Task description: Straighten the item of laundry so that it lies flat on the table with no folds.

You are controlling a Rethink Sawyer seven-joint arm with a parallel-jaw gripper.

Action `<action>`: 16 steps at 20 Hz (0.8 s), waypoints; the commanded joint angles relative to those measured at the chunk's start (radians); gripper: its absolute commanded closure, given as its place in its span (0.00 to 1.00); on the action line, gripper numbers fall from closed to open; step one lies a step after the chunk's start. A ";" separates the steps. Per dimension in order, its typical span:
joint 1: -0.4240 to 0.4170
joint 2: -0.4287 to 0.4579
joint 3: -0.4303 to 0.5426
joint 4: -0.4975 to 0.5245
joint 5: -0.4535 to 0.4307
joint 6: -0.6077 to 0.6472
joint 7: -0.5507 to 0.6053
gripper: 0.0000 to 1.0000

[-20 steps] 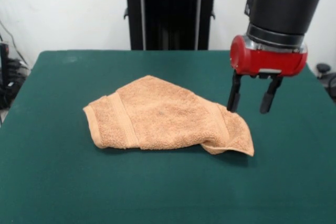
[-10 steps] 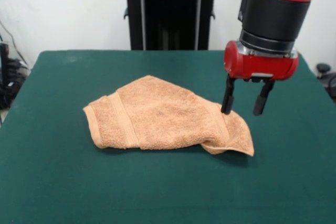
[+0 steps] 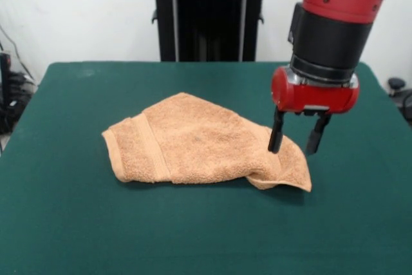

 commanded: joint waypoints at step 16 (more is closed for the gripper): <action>0.056 0.208 0.053 -0.006 0.069 -0.014 0.277 0.00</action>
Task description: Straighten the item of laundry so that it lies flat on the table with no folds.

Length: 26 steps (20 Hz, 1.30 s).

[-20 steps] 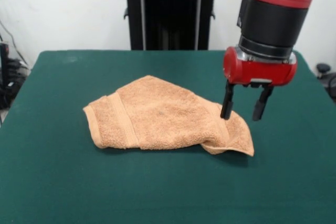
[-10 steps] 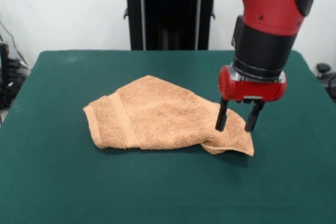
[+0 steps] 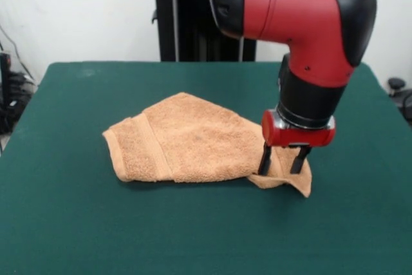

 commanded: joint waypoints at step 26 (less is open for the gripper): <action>0.198 0.074 -0.028 -0.022 0.219 0.041 0.381 0.00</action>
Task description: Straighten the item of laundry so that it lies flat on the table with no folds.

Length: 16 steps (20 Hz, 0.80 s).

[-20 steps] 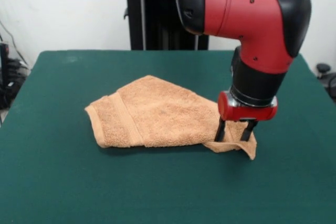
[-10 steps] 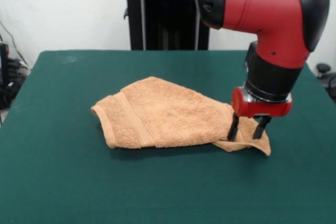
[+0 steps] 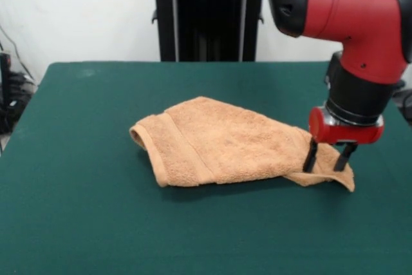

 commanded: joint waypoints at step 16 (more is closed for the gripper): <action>0.072 0.018 0.046 0.046 0.111 0.026 0.370 0.00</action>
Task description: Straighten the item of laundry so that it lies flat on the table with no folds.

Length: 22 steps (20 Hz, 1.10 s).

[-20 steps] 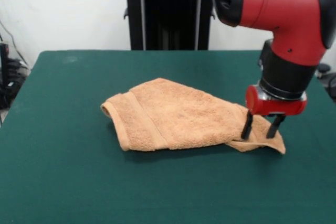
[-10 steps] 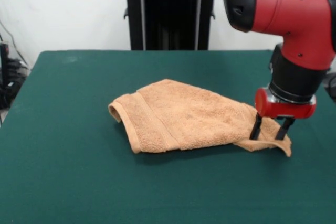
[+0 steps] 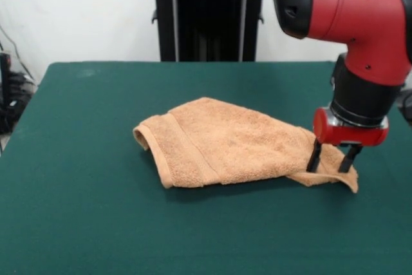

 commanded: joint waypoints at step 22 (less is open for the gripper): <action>0.158 0.054 0.013 -0.011 0.187 0.070 0.435 0.00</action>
